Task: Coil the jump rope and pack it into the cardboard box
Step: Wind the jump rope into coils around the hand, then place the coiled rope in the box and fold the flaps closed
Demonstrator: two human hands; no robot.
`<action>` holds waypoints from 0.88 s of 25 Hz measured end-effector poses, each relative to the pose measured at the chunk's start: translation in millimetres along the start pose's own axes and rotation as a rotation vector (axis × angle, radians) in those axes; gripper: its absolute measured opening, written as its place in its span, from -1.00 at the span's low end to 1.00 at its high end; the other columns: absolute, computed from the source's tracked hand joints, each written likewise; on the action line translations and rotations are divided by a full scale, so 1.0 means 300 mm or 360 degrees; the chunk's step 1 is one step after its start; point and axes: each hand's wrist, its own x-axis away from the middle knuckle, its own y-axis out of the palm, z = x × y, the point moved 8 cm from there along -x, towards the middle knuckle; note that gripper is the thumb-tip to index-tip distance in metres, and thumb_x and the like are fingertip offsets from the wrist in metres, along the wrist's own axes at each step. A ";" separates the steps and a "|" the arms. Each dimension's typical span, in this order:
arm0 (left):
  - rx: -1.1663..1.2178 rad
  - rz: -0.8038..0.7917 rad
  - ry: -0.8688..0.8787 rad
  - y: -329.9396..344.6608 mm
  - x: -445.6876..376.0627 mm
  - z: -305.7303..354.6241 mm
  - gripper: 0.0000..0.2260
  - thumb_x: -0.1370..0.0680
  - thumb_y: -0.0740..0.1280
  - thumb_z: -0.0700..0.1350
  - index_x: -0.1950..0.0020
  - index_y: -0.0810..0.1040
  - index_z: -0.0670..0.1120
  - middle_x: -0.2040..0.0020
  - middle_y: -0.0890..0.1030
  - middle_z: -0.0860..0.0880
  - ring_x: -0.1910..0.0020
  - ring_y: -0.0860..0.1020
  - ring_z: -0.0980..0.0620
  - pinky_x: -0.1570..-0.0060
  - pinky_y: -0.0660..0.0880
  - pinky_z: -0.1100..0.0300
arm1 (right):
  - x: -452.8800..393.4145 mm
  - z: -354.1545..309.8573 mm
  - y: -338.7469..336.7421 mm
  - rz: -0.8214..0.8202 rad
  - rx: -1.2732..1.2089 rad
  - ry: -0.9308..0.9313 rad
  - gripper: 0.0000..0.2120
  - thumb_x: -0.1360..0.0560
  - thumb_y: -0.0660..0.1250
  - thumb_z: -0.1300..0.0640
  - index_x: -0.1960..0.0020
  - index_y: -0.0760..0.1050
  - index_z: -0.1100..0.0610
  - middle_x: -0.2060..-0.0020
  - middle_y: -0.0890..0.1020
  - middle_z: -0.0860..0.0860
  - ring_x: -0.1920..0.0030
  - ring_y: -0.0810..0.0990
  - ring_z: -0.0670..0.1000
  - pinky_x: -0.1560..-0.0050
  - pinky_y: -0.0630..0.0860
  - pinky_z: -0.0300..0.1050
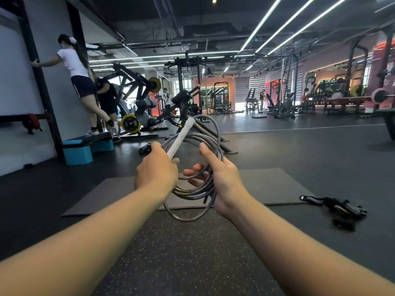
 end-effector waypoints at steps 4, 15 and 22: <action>0.0426 -0.0654 -0.0100 0.054 0.017 -0.077 -0.63 -0.45 0.56 -0.12 -0.13 0.46 -0.09 0.03 0.65 -0.15 0.14 0.61 -0.08 0.27 0.55 0.06 | -0.017 0.003 0.017 0.0021 0.0009 -0.0051 -0.79 -0.56 0.42 0.07 -0.06 0.53 0.21 0.53 0.30 -0.01 0.55 0.43 0.06 0.34 0.65 0.05; 0.1279 -0.0307 -0.0209 -0.108 0.009 -0.313 -0.68 -0.56 0.44 0.01 -0.20 0.51 -0.13 0.20 0.55 -0.07 0.41 0.55 0.02 0.25 0.55 0.00 | -0.033 0.165 0.248 -0.0219 0.0215 0.0180 -0.87 -0.60 0.36 0.12 0.01 0.45 0.15 0.55 0.21 -0.03 0.59 0.26 0.00 0.41 0.49 -0.08; 0.1380 0.0154 -0.0917 -0.710 0.065 -0.678 -0.75 -0.53 0.48 -0.16 -0.18 0.60 -0.15 0.12 0.59 -0.04 0.24 0.56 0.09 0.14 0.68 -0.03 | 0.114 0.226 0.885 -0.0401 0.0241 0.0697 -0.91 -0.54 0.37 0.27 0.08 0.49 0.13 0.47 0.34 0.00 0.52 0.34 -0.01 0.38 0.47 -0.08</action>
